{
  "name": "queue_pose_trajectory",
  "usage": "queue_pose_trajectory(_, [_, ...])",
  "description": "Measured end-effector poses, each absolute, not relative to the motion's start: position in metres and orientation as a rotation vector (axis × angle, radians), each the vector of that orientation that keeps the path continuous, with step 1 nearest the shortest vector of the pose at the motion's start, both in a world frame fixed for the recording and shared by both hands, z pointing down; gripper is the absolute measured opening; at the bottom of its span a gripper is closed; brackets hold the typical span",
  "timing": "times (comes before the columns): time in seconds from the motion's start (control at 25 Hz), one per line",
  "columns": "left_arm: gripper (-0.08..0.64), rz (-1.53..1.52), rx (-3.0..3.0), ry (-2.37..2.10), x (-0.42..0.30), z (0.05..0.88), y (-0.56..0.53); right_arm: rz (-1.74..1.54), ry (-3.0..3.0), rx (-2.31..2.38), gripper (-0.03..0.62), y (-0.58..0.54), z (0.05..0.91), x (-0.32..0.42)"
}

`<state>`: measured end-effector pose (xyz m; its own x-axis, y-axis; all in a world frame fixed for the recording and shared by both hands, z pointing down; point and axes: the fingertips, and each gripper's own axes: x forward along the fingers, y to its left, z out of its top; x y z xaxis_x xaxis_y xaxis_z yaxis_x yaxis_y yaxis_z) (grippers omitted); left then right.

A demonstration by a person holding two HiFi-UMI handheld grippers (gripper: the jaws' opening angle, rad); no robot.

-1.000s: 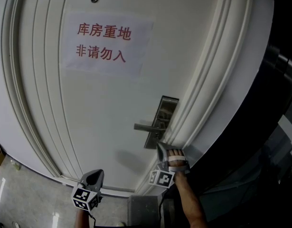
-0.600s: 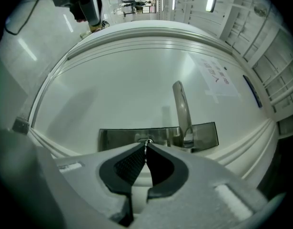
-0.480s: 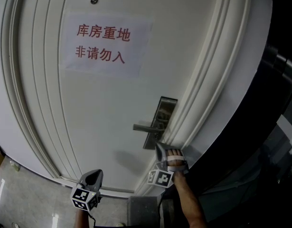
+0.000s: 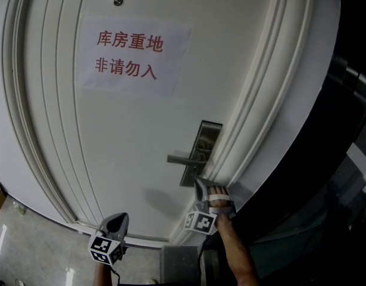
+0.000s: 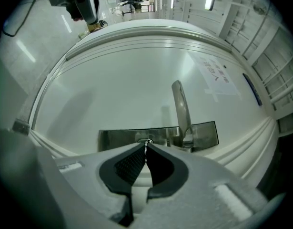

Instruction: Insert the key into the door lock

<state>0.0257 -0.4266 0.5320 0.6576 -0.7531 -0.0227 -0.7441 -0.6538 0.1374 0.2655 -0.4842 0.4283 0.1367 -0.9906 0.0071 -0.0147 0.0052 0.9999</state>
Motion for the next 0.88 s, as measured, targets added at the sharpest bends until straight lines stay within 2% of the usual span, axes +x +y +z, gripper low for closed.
queue_pose_trajectory(0.88, [0.003,-0.118,2.736,-1.271,0.019,0.533,-0.433,-1.082,-1.132,1.299,0.011,-0.51,0.425,0.264])
